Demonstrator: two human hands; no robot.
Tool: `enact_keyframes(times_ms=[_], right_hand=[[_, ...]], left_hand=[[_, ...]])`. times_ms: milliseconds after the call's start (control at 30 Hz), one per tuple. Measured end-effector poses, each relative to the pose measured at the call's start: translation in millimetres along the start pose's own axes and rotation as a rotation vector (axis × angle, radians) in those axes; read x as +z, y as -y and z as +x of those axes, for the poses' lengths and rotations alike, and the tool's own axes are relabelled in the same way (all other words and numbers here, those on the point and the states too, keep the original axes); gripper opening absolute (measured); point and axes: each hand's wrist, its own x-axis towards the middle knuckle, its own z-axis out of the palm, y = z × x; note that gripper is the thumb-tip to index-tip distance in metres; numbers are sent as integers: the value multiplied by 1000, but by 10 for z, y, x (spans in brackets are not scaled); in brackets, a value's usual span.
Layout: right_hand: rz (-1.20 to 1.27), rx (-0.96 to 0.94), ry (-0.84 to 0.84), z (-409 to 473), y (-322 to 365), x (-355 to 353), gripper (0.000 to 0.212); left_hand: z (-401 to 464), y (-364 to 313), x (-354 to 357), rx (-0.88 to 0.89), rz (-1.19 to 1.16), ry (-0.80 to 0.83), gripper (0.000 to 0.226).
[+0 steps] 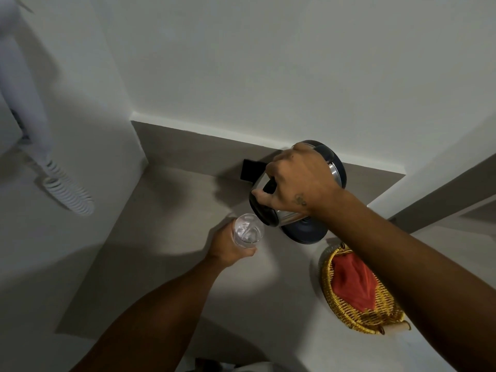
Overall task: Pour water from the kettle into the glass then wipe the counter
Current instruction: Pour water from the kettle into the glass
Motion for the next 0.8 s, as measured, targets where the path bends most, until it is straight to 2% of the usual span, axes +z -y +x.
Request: enact_keyframes(times_ms=[567,700,800], right_hand=[[103,36,-19,-71,-68,145,55],[208,103,-58,-147,-132,238,55],[317,228,-61,-254,-218,355,57]], left_hand=[[-17,-12,-14,29,-4,-9,74],[-29,-30,-24,24,-21,-7,75],[-37,-29,-22,27,-47,-2,75]])
